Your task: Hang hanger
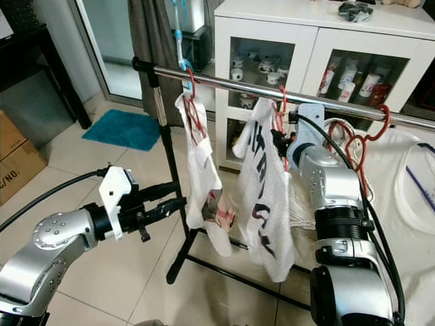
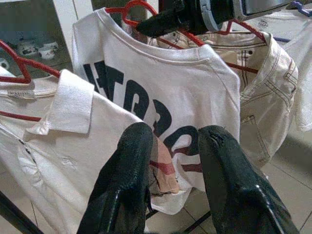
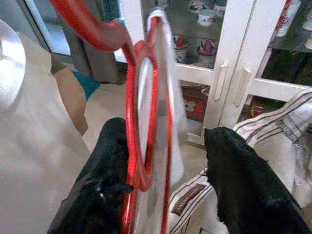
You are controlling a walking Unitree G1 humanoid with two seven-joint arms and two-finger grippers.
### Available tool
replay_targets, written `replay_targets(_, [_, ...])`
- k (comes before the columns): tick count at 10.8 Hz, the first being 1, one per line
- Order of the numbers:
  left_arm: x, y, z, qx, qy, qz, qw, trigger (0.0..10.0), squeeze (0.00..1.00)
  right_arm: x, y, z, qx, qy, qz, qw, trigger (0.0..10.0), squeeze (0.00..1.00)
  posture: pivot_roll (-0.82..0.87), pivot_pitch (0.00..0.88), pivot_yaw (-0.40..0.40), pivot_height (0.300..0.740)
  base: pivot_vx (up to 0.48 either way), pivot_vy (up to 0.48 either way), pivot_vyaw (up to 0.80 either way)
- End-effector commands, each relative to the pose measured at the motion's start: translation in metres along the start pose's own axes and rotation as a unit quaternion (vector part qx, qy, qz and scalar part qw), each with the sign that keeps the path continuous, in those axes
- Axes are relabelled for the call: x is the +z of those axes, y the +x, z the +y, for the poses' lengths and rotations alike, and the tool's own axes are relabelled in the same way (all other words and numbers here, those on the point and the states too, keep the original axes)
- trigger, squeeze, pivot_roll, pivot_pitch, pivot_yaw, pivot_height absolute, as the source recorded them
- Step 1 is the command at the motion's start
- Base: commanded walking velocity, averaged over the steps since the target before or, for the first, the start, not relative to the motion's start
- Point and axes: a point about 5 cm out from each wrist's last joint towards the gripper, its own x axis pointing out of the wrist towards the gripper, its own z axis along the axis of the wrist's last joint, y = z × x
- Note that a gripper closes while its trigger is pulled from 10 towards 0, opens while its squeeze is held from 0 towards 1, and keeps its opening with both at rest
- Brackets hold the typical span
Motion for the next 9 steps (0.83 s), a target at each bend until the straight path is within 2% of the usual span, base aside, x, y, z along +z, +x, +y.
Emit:
replay_targets(1, [0.0068,0.0008,-0.0007,-0.009,0.010,-0.006,1.000,10.0,0.00,0.0076,0.0008,0.0000,0.002,0.003,-0.011,1.000,0.0,0.00,-0.01,0.000,0.024,0.740,0.000,0.000,0.00])
replay_targets(6, [0.0074,0.0009,0.0004,-0.012,0.013,-0.004,1.000,10.0,0.00,0.0052,0.0020,0.0002,0.006,0.001,-0.012,1.000,0.0,0.00,-0.01,0.000,0.032,0.740,0.000,0.000,0.00])
replay_targets(7, [0.0073,0.0014,0.0003,-0.014,0.014,-0.004,1.000,10.0,0.00,0.0061,0.0017,0.0005,0.003,-0.010,-0.015,1.000,4.5,0.00,-0.01,0.000,0.032,0.740,0.000,0.000,0.00])
replay_targets(8, [0.0073,0.0022,0.0004,-0.014,0.014,-0.004,1.000,10.0,0.00,0.0071,0.0017,-0.0001,-0.002,-0.021,-0.014,1.000,10.0,0.00,-0.02,0.000,0.034,0.740,0.000,0.000,0.00])
replay_targets(9, [0.0074,0.0026,0.0003,-0.015,0.015,-0.004,1.000,10.0,0.00,0.0082,0.0016,0.0003,0.001,-0.018,-0.015,1.000,10.0,0.00,-0.02,0.000,0.033,0.740,0.000,0.000,0.00])
